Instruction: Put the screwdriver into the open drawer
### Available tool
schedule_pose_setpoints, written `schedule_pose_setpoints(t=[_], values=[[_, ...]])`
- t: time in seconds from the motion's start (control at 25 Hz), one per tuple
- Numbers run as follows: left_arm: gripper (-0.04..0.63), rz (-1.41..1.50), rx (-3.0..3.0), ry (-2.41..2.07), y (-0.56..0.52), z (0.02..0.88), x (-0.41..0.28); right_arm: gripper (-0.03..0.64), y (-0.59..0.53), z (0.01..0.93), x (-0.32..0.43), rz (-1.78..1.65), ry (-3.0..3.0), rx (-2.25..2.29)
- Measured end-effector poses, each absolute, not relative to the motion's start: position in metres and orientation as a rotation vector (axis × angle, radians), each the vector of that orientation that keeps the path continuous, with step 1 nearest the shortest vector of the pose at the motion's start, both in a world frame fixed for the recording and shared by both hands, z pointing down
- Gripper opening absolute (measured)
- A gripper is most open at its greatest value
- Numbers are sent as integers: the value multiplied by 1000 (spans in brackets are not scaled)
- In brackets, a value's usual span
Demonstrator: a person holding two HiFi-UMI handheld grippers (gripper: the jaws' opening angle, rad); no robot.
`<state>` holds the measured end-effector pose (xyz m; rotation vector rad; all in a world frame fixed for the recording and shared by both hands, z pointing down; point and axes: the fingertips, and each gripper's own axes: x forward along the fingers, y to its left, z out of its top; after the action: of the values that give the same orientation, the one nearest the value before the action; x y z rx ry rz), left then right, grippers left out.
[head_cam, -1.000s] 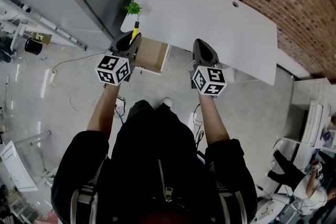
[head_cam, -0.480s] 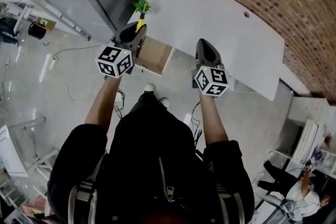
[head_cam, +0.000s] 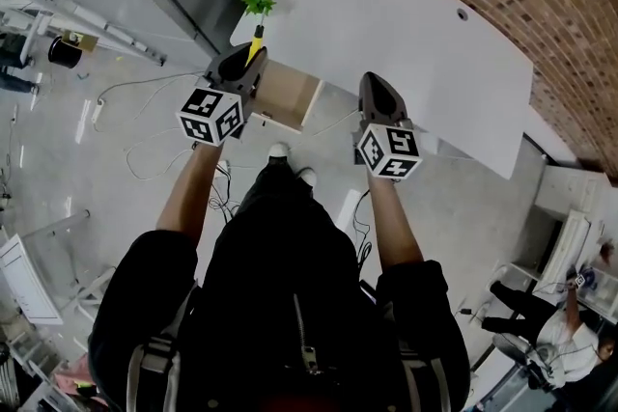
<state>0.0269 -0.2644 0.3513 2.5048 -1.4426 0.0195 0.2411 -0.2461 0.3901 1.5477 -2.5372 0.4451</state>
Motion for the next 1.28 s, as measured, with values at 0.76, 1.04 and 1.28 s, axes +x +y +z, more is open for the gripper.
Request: schedule_pose_setpoints(t=[0.76, 1.04, 1.28], values=[[91, 183, 2323, -1357, -230, 502, 6, -2, -214, 510, 220, 715, -2383, 1462], [91, 236, 2220, -1331, -216, 558, -6, -2, -215, 533, 216, 783, -2349, 1461], [91, 297, 2166, -1307, -210, 600, -9, 0, -212, 555, 211, 853, -2321, 1449]])
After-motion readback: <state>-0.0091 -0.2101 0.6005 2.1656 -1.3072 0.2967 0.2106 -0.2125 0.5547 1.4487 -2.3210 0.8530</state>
